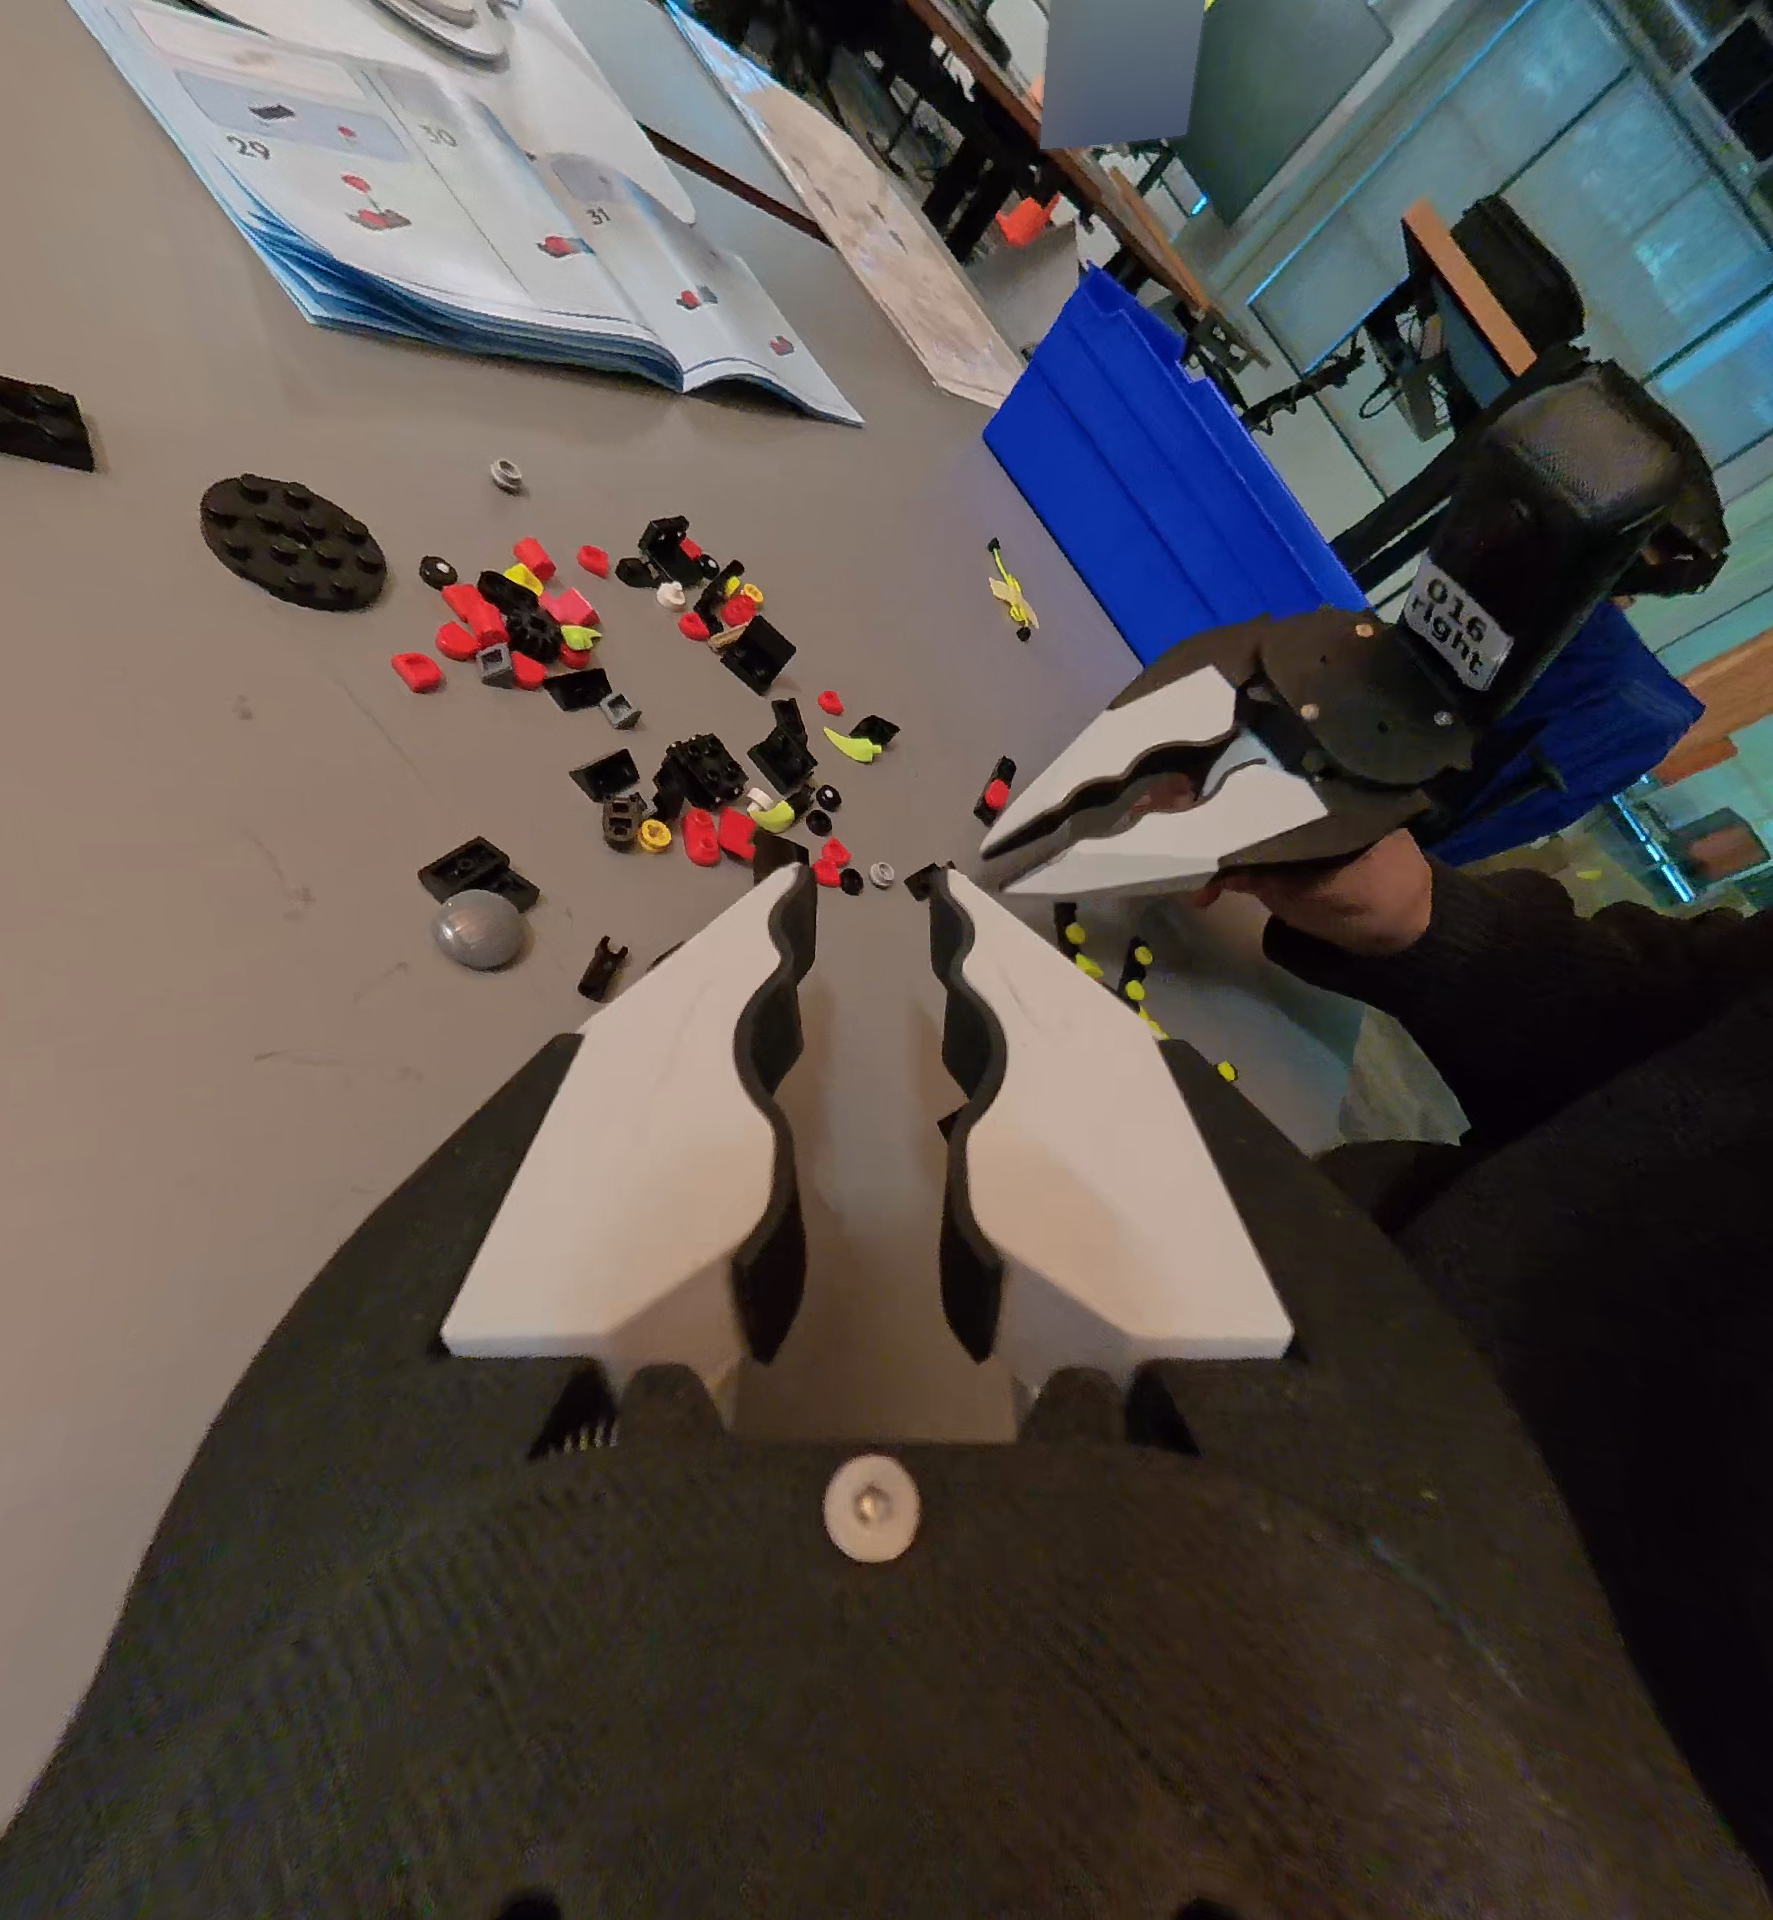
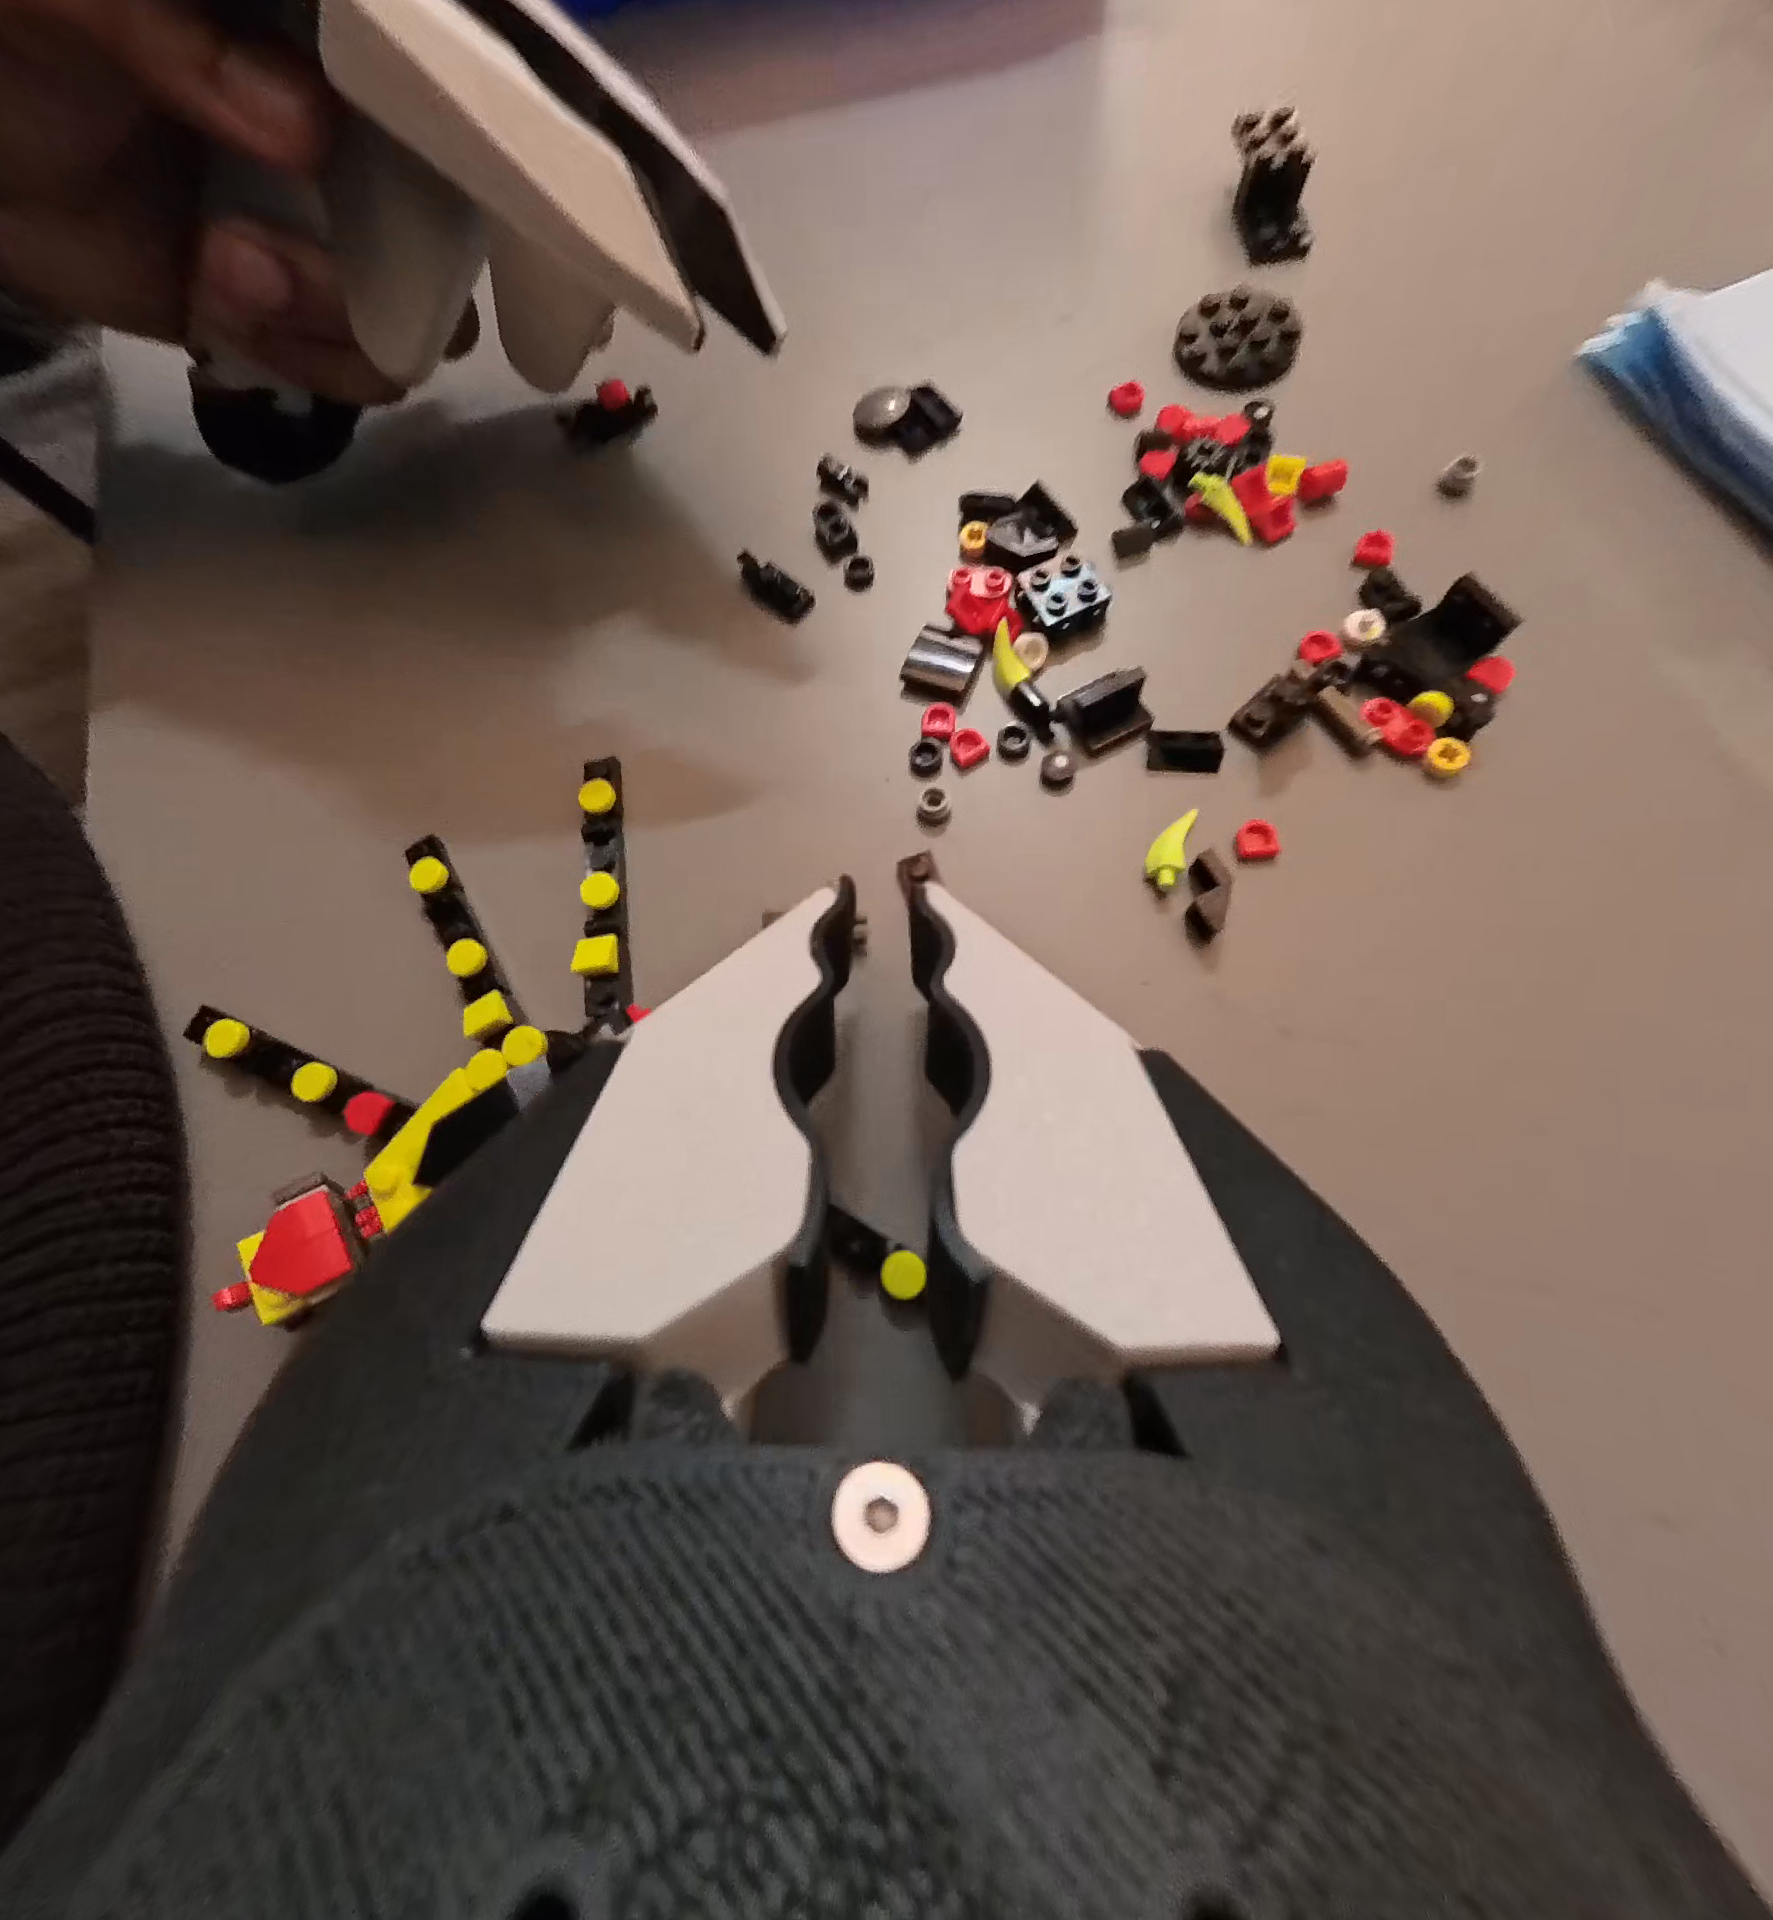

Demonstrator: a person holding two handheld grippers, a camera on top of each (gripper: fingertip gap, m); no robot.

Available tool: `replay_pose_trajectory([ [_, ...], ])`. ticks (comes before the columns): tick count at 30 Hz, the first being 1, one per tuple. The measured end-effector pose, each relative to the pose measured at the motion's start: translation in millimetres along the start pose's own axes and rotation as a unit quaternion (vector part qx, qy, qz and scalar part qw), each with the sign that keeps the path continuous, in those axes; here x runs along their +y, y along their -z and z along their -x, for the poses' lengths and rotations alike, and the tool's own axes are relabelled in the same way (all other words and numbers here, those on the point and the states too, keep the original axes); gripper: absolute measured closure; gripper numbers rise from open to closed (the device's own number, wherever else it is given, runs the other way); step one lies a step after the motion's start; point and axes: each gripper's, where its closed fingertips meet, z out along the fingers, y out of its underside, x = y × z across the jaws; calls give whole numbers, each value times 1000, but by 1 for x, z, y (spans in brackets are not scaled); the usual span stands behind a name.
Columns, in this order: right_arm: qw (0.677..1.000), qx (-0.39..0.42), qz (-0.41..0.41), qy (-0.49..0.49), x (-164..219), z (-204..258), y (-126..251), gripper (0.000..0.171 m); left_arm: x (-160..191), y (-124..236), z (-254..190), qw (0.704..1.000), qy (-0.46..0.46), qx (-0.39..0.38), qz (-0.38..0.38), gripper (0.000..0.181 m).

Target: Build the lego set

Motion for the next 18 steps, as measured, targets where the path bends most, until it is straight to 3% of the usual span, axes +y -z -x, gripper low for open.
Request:
replay_pose_trajectory([
  [5,999,-3,-30,-17,-6,-5,5,163,2,-1,-1,1000,0,3,6,160],
  [18,1000,24,-17,-8,2,-22,9,161,4,-3,1,1000,8,4,10,160],
])
